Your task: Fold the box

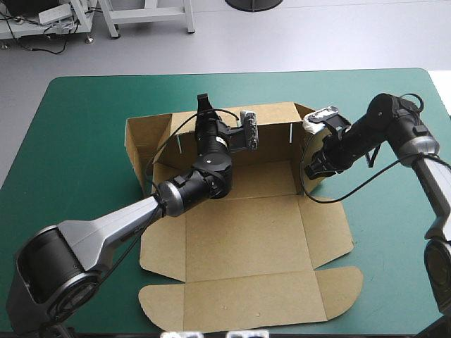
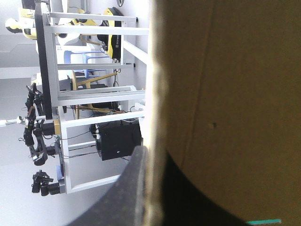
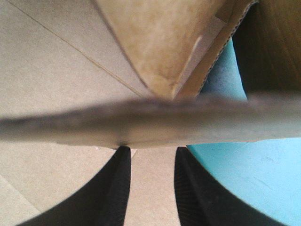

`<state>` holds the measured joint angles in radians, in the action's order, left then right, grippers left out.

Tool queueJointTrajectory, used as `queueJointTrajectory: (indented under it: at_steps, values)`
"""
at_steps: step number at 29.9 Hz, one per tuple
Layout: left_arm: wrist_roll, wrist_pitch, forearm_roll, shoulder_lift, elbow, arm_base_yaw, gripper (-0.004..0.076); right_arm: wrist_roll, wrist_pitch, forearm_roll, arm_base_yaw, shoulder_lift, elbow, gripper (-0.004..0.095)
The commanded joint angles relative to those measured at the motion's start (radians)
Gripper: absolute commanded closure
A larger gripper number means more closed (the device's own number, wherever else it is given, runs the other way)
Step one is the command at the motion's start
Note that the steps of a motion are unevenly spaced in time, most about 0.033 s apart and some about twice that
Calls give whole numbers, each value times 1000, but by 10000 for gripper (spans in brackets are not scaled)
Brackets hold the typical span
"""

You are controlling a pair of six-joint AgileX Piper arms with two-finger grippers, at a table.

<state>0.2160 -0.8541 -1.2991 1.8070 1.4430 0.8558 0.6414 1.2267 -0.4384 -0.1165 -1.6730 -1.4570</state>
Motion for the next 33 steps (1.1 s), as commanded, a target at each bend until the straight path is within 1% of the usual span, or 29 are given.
queueJointTrajectory:
  at_steps: [1,4,7,9,12,15,18,20,22,26,28,31,33]
  values:
    - [24,-30,-13,-44,19,-3,729,33,22,-10,-4,51,-22,607]
    - [24,-32,-13,-44,19,-3,729,33,16,43,-4,51,-22,608]
    - [24,-43,-15,-44,19,-3,729,6,-19,105,7,51,-24,608]
    - [24,-43,-15,-44,19,-3,729,-27,-51,110,28,51,-35,608]
    - [24,-47,-15,-44,19,-3,729,-79,-71,108,71,51,-83,608]
    - [24,-47,-13,-44,19,-3,729,-83,-80,104,123,51,-146,608]
    - [10,-50,-13,-44,19,-3,729,-102,-135,93,171,48,-197,608]
    - [4,-50,-13,-44,19,-3,729,-104,-186,65,198,45,-212,608]
    - [2,-50,-16,-44,19,-3,729,-104,-215,13,217,33,-214,608]
    - [2,-50,-17,-44,19,-3,729,-85,-253,-57,224,-33,-214,610]
    - [2,-50,-17,-44,19,-3,729,-67,-272,-119,224,-74,-214,610]
    - [2,-50,-21,-44,19,-3,729,-24,-276,-226,224,-120,-214,610]
    - [2,-50,-29,-44,19,-3,729,1,-258,-275,224,-138,-214,610]
